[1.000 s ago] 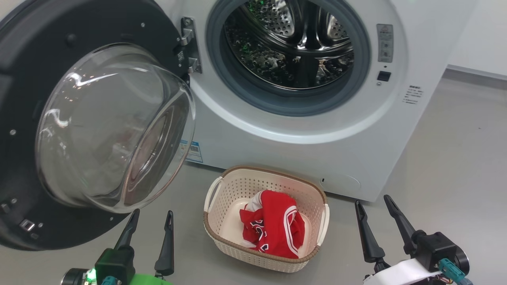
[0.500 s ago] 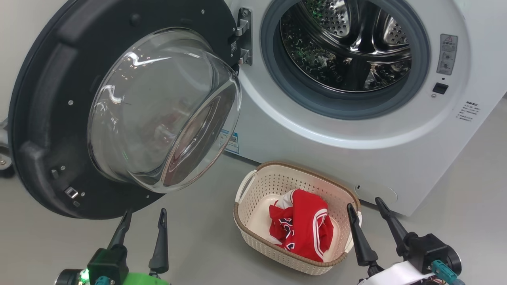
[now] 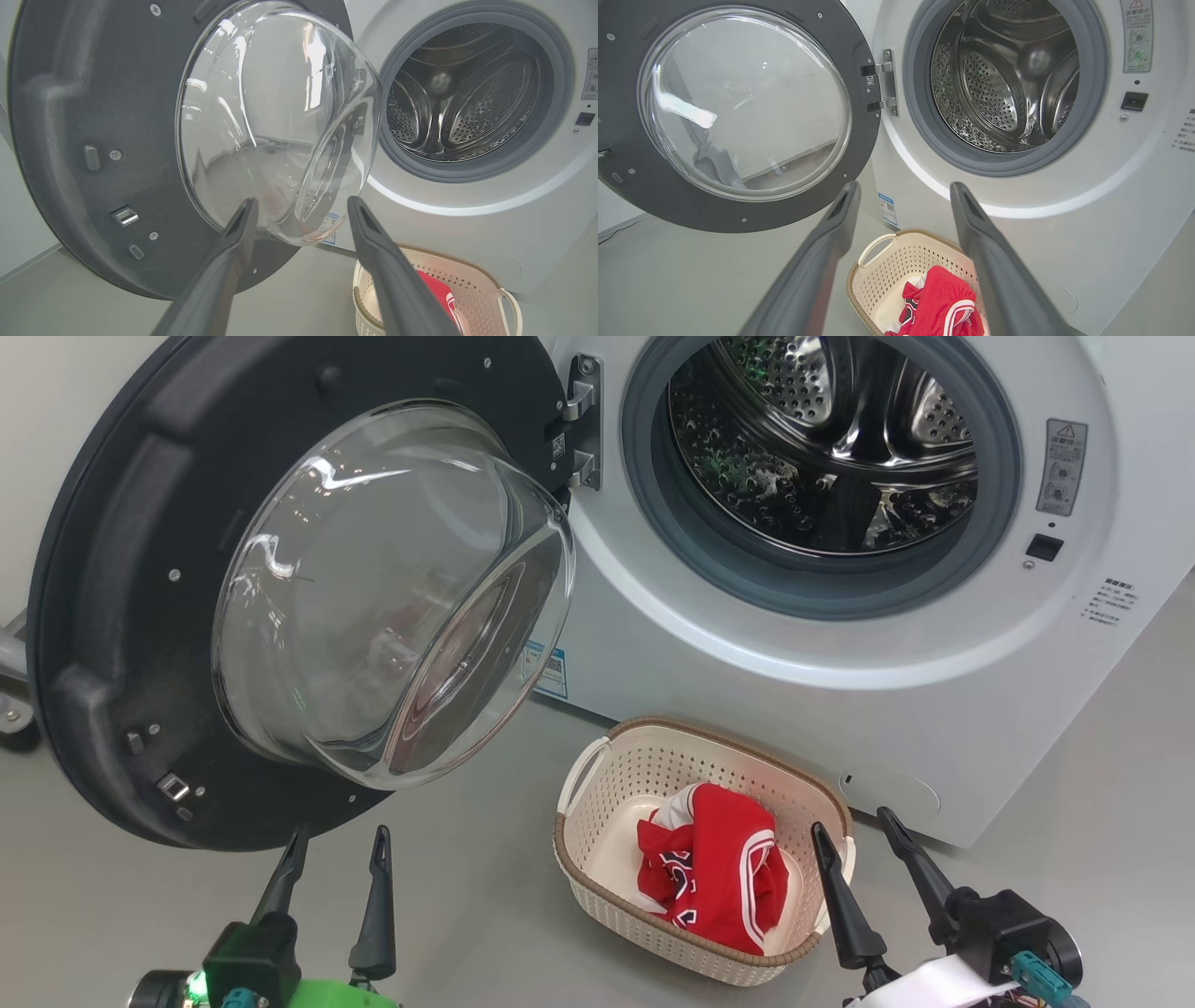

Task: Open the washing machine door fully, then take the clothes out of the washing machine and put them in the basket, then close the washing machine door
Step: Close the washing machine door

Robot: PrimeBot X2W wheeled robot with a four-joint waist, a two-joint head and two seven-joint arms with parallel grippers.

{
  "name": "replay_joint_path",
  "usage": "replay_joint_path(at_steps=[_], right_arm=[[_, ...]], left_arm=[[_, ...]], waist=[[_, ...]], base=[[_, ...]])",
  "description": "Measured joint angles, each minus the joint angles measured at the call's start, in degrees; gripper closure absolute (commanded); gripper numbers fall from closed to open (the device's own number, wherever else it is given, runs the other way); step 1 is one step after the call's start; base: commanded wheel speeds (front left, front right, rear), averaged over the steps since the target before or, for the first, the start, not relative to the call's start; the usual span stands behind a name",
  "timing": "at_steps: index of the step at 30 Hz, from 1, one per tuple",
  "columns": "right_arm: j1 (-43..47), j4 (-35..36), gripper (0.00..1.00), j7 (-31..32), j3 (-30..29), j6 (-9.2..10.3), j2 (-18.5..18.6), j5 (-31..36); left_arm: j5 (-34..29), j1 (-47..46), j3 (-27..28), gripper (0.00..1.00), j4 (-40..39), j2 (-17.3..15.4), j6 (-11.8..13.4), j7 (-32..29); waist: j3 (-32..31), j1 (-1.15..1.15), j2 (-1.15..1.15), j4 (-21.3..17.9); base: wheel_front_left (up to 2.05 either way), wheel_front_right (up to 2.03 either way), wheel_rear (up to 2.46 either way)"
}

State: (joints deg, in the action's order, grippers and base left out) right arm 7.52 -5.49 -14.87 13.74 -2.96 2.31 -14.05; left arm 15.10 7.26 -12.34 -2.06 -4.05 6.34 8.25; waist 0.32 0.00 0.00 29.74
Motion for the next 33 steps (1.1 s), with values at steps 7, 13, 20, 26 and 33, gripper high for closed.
replay_joint_path(at_steps=[7, 13, 20, 26, 33], right_arm=[[0.0, -0.1, 0.00, 0.0, 0.0, 0.01, 0.0, 0.0], [0.0, -0.2, 0.00, 0.0, 0.0, 0.01, 0.0, 0.0], [0.0, -0.2, 0.00, 0.0, 0.1, 0.01, 0.0, 0.0], [-0.1, -0.2, 0.00, 0.0, 0.1, 0.01, 0.0, 0.0], [-0.3, -0.2, 0.00, 0.0, 0.0, 0.01, 0.0, 0.0]], left_arm=[[0.0, 0.0, -0.1, 0.72, 0.0, 0.0, 0.0, 0.0], [0.9, 0.0, -0.5, 1.00, -0.2, 0.1, 0.0, 0.0], [5.3, 0.0, -1.0, 1.00, -2.1, 0.4, -1.5, 0.7], [17.6, -0.1, -0.8, 1.00, -6.7, 1.1, -5.7, 2.0], [37.5, -0.3, 1.9, 1.00, -12.9, 1.2, -8.8, 3.9]], waist=[[0.0, 0.00, 0.00, -0.1], [0.2, 0.00, 0.00, -0.1], [0.4, 0.00, 0.00, 0.0], [0.6, 0.00, 0.00, 0.1], [0.8, 0.00, 0.00, 0.2]], base=[[0.00, 0.00, 0.00], [0.00, 0.00, 0.00], [0.00, 0.00, 0.00], [0.00, 0.00, 0.00], [0.00, 0.00, 0.00]])
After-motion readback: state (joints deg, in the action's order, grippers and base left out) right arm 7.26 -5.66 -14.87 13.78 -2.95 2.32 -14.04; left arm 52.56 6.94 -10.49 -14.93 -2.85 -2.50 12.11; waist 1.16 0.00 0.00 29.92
